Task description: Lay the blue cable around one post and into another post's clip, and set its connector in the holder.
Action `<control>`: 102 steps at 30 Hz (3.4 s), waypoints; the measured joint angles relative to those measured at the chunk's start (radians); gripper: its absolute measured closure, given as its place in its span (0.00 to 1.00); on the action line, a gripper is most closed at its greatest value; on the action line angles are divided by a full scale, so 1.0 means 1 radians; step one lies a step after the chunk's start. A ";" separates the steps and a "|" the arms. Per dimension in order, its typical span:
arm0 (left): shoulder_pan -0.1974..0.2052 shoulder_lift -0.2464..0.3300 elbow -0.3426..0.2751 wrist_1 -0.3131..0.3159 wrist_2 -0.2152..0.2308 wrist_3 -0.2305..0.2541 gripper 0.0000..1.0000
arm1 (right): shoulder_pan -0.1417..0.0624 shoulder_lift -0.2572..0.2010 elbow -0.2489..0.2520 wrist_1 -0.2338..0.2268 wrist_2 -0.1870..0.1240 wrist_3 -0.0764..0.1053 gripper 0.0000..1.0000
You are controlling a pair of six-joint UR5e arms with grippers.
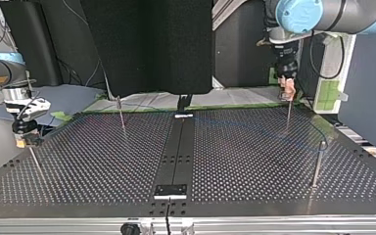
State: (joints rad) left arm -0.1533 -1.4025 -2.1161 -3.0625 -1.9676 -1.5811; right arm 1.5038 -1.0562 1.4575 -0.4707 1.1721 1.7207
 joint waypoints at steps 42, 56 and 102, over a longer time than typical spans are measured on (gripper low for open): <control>-0.453 -0.459 -0.165 0.464 0.083 -0.200 0.00 | 0.000 0.000 0.000 -0.002 0.000 0.001 0.00; -0.568 -0.596 -0.139 0.615 -0.017 -0.245 0.00 | 0.000 0.000 0.000 -0.002 0.000 0.001 0.00; -0.545 -0.604 -0.079 1.088 -0.123 -0.178 0.00 | 0.000 0.001 0.000 -0.002 0.000 0.001 0.00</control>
State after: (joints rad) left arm -0.6983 -2.0064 -2.1955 -1.9744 -2.0910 -1.7592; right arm 1.5041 -1.0557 1.4571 -0.4726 1.1721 1.7213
